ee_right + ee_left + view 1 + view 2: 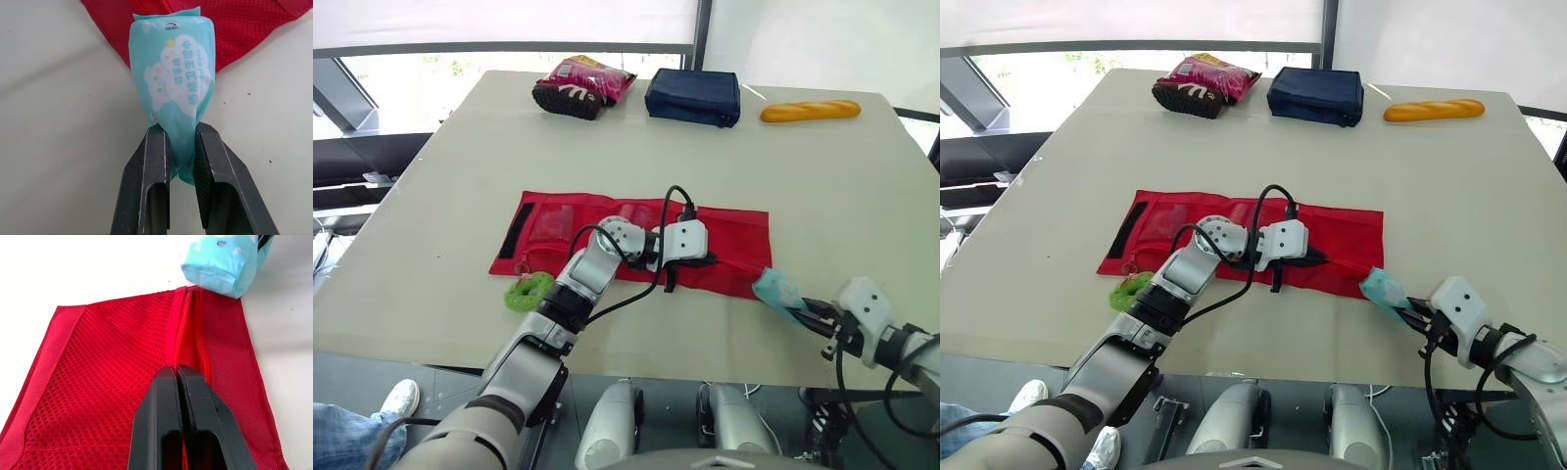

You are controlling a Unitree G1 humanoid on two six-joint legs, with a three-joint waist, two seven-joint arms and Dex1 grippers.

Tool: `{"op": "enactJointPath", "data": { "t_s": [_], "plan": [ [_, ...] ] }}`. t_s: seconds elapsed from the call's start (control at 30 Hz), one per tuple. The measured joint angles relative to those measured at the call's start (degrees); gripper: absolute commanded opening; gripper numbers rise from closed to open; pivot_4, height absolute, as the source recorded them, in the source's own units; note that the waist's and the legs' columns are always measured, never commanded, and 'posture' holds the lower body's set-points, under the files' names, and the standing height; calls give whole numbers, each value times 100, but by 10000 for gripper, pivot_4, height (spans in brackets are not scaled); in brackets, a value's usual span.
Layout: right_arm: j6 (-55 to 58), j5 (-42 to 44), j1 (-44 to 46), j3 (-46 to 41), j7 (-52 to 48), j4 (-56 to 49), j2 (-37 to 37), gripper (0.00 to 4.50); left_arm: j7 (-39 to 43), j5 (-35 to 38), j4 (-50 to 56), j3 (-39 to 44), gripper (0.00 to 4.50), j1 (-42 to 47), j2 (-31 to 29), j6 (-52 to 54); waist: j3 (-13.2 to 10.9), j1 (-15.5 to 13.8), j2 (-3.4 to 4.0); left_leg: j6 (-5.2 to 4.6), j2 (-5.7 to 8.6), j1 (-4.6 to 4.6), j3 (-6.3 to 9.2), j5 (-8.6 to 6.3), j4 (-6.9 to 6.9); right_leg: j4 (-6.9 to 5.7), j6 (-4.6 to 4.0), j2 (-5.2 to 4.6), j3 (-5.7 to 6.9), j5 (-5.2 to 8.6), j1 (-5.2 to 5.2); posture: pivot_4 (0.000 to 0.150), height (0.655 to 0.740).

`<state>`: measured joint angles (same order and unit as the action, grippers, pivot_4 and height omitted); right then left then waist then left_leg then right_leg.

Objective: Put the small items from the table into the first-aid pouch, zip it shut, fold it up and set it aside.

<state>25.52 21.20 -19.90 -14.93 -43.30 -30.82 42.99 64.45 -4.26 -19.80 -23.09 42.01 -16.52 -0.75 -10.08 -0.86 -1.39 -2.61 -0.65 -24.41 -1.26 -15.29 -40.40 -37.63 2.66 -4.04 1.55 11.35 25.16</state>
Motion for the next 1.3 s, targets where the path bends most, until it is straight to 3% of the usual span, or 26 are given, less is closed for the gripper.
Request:
{"op": "enactJointPath", "data": {
  "t_s": [0.2, 0.37, 0.6, 0.83, 1.07, 1.3],
  "plan": [
    [934, 1105, -1219, -1675, -419, -1148, 162, 1683, 7, 56, -11, 19, 0, 4, 47, 38, 2, -2, 5, -1, -4, 5, 3, 0, 0, 3, 13, 0, 2, 8, -6, 1500, 7164],
    [1762, 1755, -1607, -2061, -483, -1828, 438, 1683, 35, 249, 9, 53, 0, 1, 187, 215, 4, 7, 9, 0, -23, 5, 1, 0, 0, 3, 18, 1, 2, 11, -7, 1500, 7164],
    [3571, 2865, 3, -1128, 1384, -2100, 279, 1683, 22, 401, 378, -15, 0, -70, 510, 617, 6, -11, 9, 0, -22, 0, 6, 0, 0, 6, -2, 0, 6, 0, -6, 1500, 7164],
    [4378, 3125, 920, -477, 2361, -1895, 42, 1683, 4, 439, 618, -82, 0, -188, 617, 879, 5, -5, 7, -1, -6, -1, 6, 0, 0, 9, -1, 0, 5, 0, -7, 1500, 7164],
    [5022, 3044, 1893, -182, 3762, -1334, -1184, 1683, -74, 445, 935, -223, 0, -326, 731, 1101, 7, 7, 10, -1, -4, -1, 7, 0, 0, 5, -1, 3, 2, -1, -5, 1500, 7164],
    [5285, 2846, 2601, -410, 5258, -1079, -3059, 1683, -80, 451, 1138, -390, 0, -406, 802, 1169, 9, 8, 17, -1, -2, -5, 6, 0, 0, 2, -1, 2, -1, -1, 0, 1500, 7164]
  ]
}}
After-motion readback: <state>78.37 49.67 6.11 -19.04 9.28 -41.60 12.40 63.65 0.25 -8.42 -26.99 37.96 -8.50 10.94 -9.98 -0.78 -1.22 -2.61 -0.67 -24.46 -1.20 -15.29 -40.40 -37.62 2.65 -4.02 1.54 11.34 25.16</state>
